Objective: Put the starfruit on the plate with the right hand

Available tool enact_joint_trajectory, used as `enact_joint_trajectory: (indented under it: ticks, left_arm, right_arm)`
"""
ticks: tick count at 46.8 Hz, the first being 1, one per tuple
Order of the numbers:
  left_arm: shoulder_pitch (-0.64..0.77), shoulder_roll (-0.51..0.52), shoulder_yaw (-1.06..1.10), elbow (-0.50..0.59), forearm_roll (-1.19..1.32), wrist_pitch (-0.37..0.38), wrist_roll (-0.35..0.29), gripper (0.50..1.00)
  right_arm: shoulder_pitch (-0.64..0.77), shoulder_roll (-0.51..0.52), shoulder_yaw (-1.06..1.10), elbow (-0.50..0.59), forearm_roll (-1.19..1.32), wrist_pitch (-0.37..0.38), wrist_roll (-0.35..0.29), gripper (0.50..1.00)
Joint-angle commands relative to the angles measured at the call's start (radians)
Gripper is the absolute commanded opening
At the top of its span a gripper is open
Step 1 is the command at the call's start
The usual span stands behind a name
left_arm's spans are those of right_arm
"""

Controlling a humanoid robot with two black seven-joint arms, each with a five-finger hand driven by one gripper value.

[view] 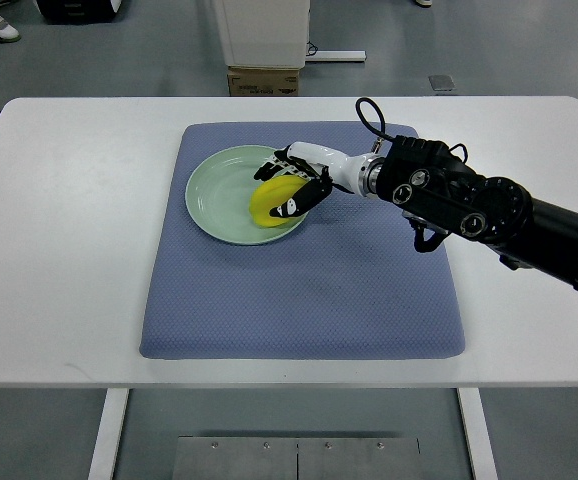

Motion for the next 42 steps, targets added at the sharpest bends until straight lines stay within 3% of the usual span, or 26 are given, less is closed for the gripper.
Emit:
enact_joint_trajectory:
  ticks: [1,9,21,42]
  left_arm:
    - [0.0,0.0,0.0,0.0,0.0,-0.001,0.0,1.0]
    - [0.0,0.0,0.0,0.0,0.0,0.0,0.0,1.0]
    - [0.0,0.0,0.0,0.0,0.0,-0.001,0.0,1.0]
    - [0.0,0.0,0.0,0.0,0.0,-0.001,0.0,1.0]
  right_arm:
    - [0.001,0.0,0.0,-0.002,0.0,-0.001,-0.002,0.797]
    - [0.003,0.0,0.002,-0.008,0.0,-0.001,-0.005,0.826]
    - [0.005,0.0,0.038,-0.012,0.003,-0.004,-0.005,0.981]
    - [-0.014,-0.018,0.135,-0.006,0.049,-0.004,-0.007,0.995]
